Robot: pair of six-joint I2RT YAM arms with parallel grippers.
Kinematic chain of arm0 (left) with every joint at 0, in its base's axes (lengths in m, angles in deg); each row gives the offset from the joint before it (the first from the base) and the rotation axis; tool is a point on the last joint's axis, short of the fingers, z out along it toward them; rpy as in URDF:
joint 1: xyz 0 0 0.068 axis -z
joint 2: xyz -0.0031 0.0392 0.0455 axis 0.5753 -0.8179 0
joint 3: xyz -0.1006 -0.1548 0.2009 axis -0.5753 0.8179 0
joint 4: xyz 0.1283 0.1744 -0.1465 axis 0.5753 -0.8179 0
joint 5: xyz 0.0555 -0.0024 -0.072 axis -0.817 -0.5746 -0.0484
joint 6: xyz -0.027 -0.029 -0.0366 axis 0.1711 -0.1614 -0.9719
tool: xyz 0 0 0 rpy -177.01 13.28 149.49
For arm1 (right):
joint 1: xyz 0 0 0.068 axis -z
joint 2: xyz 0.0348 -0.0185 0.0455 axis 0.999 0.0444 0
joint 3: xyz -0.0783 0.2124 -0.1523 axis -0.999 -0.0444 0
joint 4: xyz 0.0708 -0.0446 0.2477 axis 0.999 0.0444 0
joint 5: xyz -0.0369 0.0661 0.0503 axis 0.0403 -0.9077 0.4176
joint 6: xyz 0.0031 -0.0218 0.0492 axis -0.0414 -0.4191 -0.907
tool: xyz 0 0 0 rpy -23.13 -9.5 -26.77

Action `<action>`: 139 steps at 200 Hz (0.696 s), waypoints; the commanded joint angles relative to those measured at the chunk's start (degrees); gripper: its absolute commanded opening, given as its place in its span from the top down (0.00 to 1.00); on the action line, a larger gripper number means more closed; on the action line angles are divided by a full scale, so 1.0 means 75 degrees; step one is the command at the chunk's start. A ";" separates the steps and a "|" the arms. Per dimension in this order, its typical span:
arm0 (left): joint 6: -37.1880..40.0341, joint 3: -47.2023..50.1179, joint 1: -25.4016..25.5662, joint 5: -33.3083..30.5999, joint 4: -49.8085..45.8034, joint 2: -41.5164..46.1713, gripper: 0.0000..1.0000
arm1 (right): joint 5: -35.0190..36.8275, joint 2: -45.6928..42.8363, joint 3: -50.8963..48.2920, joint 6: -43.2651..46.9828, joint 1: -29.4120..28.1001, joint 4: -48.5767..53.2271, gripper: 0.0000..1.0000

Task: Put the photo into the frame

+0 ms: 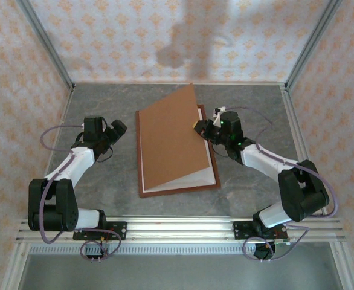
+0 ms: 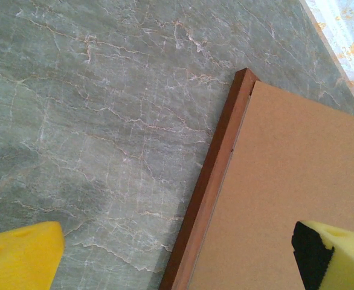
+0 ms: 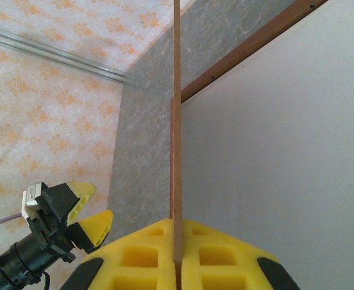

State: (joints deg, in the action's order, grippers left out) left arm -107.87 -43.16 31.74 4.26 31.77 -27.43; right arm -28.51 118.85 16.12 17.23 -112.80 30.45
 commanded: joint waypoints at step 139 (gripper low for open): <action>-0.0091 0.0119 0.0025 0.0112 0.0098 -0.0037 0.02 | -0.0034 0.0166 -0.0213 0.0192 -0.0003 -0.0246 1.00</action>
State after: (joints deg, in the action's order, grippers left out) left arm -107.91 -43.12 31.74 4.50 31.79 -27.43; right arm -28.05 117.80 12.73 16.23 -112.76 28.95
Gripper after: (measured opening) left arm 0.981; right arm 0.069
